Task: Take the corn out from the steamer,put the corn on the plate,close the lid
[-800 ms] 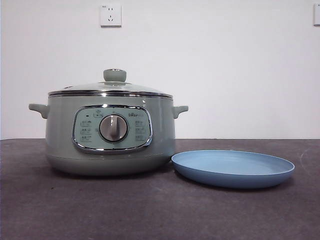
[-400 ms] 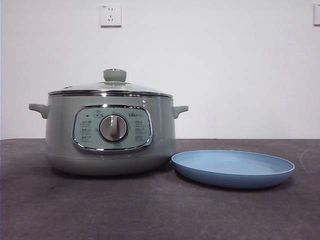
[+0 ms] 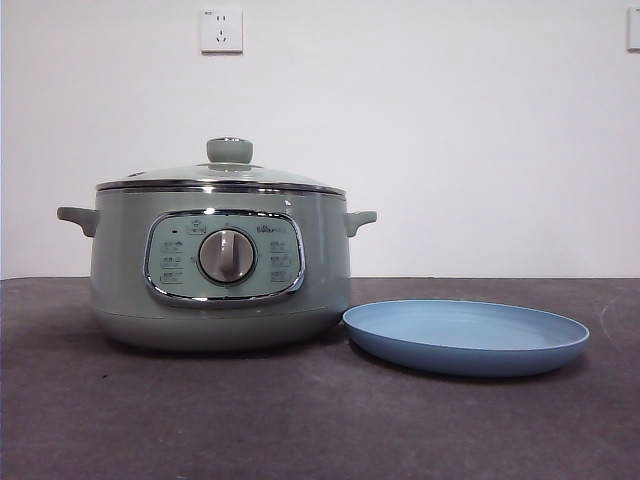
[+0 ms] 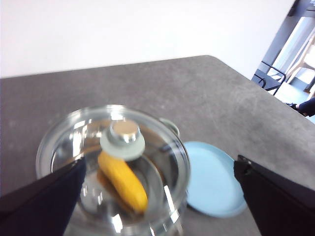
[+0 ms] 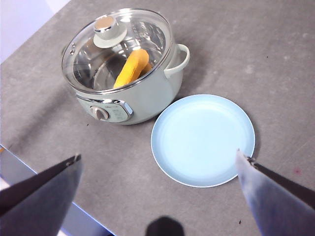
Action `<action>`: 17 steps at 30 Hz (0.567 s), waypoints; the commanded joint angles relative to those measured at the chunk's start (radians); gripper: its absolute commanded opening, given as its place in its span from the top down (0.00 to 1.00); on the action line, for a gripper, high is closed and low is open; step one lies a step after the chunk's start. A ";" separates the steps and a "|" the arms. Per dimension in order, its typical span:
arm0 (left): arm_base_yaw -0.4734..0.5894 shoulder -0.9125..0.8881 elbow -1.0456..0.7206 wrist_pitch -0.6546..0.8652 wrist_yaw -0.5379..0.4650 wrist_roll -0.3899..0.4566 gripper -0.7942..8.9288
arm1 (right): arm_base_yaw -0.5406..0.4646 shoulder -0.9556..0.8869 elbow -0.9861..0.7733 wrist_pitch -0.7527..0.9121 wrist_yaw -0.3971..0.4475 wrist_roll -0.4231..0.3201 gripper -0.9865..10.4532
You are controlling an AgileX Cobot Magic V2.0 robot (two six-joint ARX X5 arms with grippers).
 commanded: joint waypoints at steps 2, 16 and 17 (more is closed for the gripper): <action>-0.049 0.117 0.043 0.102 -0.050 -0.010 0.40 | 0.002 0.010 0.002 0.006 -0.001 0.003 0.44; -0.208 0.593 0.278 0.261 -0.253 0.074 0.40 | 0.002 0.038 0.002 0.006 0.000 0.002 0.44; -0.215 0.620 0.284 0.270 -0.265 0.077 0.40 | 0.002 0.038 0.002 0.006 0.000 0.002 0.44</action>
